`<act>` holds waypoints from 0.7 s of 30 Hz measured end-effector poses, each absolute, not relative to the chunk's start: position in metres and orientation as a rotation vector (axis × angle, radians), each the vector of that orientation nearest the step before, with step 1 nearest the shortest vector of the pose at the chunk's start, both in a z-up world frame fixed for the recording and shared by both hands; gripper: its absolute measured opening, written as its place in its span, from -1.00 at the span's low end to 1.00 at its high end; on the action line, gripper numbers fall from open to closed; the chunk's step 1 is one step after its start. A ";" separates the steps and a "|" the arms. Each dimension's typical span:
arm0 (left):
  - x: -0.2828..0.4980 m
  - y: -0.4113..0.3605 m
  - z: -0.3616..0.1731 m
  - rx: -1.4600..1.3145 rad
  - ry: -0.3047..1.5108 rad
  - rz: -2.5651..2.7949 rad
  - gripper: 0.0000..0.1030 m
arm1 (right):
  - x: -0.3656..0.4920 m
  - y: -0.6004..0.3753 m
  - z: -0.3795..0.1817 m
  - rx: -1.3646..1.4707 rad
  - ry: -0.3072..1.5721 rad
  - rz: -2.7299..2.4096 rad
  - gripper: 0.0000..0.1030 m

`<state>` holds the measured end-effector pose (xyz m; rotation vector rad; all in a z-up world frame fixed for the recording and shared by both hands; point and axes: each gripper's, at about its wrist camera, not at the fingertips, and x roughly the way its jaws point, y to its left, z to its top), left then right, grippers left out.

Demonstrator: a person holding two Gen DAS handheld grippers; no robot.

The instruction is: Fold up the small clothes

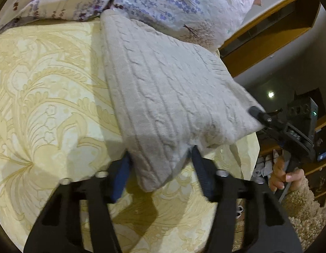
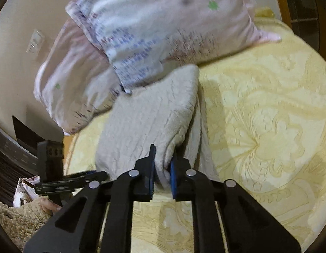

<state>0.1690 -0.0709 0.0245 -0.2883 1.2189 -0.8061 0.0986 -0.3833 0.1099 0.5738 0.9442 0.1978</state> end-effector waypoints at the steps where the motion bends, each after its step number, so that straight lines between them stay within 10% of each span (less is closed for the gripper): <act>1: 0.170 -0.067 0.023 -0.308 1.226 -0.801 -0.23 | 0.096 -0.384 0.116 0.569 0.921 0.207 -0.81; 17: 0.162 -0.067 0.013 -0.293 1.280 -0.872 -0.39 | 0.083 -0.390 0.063 0.388 1.104 0.025 -0.80; 21: 0.163 -0.063 0.023 -0.300 1.238 -0.874 -0.34 | 0.086 -0.402 0.075 0.470 1.094 0.053 -0.41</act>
